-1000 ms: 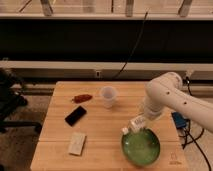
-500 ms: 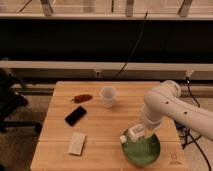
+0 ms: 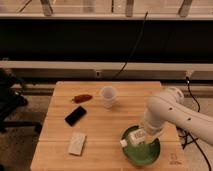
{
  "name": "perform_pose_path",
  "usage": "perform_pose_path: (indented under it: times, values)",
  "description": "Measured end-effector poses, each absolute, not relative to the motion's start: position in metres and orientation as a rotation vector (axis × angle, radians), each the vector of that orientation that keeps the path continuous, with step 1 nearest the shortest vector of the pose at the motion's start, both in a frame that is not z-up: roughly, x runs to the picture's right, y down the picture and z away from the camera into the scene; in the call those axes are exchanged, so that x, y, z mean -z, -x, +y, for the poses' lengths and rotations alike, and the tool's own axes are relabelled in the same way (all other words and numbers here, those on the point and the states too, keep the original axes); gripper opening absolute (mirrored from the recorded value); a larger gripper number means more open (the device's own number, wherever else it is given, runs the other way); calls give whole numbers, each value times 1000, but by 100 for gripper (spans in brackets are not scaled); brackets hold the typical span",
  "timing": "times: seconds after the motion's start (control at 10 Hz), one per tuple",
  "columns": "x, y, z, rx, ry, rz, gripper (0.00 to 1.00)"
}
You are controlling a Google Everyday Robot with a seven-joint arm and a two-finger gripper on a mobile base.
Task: Place the bottle in the ceramic bowl
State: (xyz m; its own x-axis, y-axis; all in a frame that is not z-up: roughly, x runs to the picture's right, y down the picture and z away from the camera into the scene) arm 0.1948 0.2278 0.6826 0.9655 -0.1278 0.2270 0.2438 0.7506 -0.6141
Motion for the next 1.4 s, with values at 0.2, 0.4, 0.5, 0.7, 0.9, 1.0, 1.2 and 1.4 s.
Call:
perform_pose_path:
  times: [0.2, 0.4, 0.5, 0.7, 0.9, 1.0, 1.2, 1.4]
  values:
    - [-686, -196, 237, 190, 704, -183, 9]
    - [-692, -196, 248, 176, 719, -188, 30]
    - [-695, -196, 252, 172, 727, -186, 39]
    - [-702, -194, 259, 170, 743, -187, 62]
    - [-705, -194, 264, 171, 758, -182, 78]
    - [-706, -193, 265, 172, 761, -182, 80]
    - [-708, -192, 267, 171, 765, -182, 80]
    - [-709, -192, 266, 173, 763, -181, 80]
